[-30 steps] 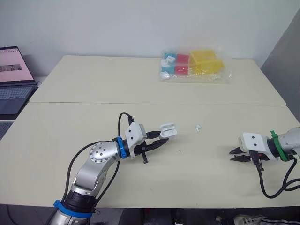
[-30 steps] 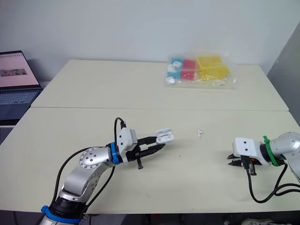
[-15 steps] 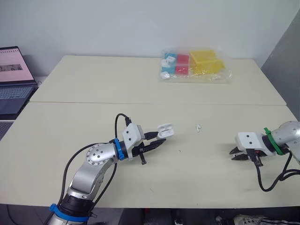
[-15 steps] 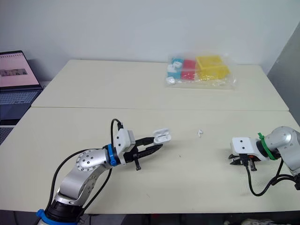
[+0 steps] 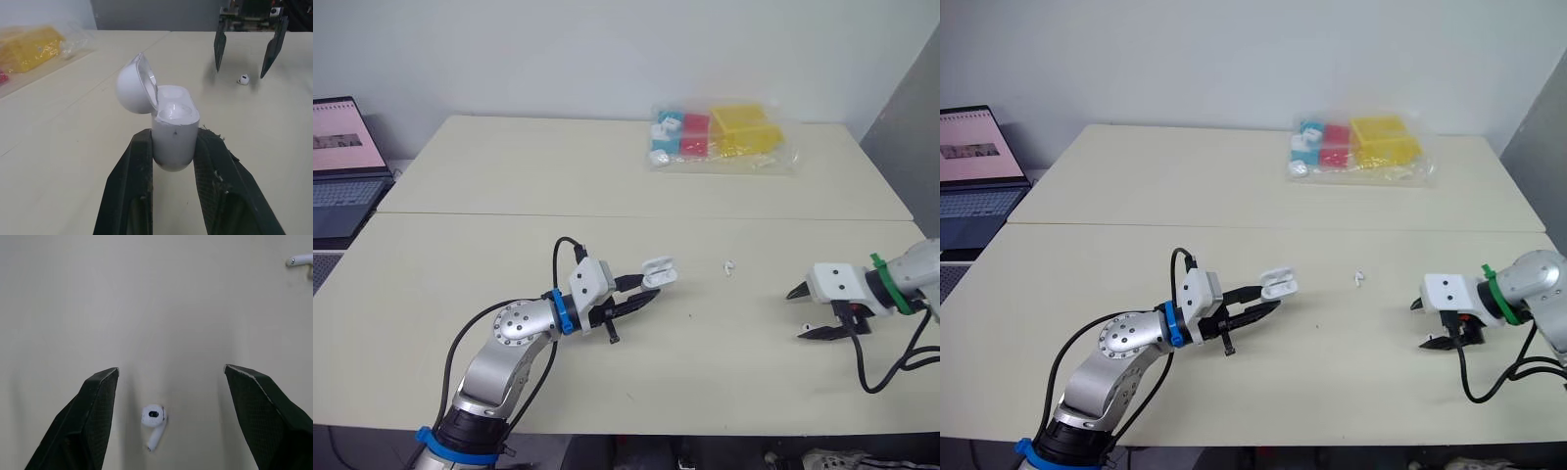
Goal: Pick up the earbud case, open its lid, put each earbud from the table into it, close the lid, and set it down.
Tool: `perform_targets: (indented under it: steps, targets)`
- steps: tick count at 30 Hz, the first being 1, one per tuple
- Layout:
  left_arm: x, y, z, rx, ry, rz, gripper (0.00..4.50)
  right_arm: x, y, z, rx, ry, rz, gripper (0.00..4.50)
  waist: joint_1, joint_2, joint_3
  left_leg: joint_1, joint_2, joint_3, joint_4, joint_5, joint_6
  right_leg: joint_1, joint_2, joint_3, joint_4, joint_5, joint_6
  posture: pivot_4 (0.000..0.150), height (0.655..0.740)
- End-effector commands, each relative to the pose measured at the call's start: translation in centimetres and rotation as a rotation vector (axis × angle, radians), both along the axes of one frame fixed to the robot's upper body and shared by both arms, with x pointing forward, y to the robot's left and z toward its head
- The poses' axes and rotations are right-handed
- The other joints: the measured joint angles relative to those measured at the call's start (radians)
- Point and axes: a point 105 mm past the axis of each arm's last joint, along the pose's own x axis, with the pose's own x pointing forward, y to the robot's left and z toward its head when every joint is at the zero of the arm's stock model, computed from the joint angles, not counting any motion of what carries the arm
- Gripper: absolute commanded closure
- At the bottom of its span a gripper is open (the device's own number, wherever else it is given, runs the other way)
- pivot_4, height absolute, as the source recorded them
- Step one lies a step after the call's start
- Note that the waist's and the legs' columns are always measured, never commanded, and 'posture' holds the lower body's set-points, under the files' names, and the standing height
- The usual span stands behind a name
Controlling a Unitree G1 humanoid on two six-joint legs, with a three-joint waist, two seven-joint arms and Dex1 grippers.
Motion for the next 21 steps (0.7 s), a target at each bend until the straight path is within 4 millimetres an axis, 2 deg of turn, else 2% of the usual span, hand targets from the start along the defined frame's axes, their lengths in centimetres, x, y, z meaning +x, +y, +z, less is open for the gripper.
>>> perform_targets:
  steps: [1, 4, 8, 14, 21]
  targets:
    - [-0.5, -0.6, 1.0, -0.024, -0.042, -0.023, 3.71, 0.1, -0.6, 1.1, -0.103, -0.047, -0.128, 0.92, 0.001, 0.000, 0.000, 0.000, 0.000, 0.000, 0.000, 0.000, 0.000, 0.000, 0.000, 0.000, 0.000, 0.000, 0.000, 0.150, 0.7400]
    - [-0.5, -0.9, 0.9, -0.031, -0.039, -0.026, 3.71, -0.2, 0.0, 0.6, -0.145, -0.032, -0.185, 0.92, -0.001, 0.000, 0.000, 0.000, 0.000, 0.001, 0.000, 0.000, 0.000, 0.000, -0.001, 0.001, 0.000, 0.000, 0.000, 0.150, 0.7400]
    - [-0.4, -1.2, 0.7, -0.034, -0.039, -0.028, 3.71, -0.5, -0.2, -0.2, -0.206, 0.001, -0.227, 0.92, 0.000, 0.000, 0.000, 0.000, 0.000, 0.000, 0.000, 0.000, 0.000, 0.000, 0.000, 0.000, 0.000, 0.000, 0.000, 0.150, 0.7400]
    - [-0.3, -1.7, 0.5, -0.045, -0.040, -0.030, 3.71, 0.3, -0.9, -1.5, -0.281, -0.002, -0.221, 0.92, -0.002, 0.000, 0.000, 0.000, 0.000, 0.002, 0.000, 0.000, 0.000, -0.001, 0.000, 0.002, 0.000, 0.000, 0.000, 0.150, 0.7400]
    - [-0.3, -1.9, 0.5, -0.051, -0.044, -0.028, 3.71, 0.6, -0.9, -1.9, -0.279, 0.022, -0.205, 0.92, -0.002, 0.000, 0.000, 0.000, 0.000, 0.002, 0.000, 0.000, 0.000, -0.001, 0.000, 0.002, 0.001, 0.000, 0.000, 0.150, 0.7400]
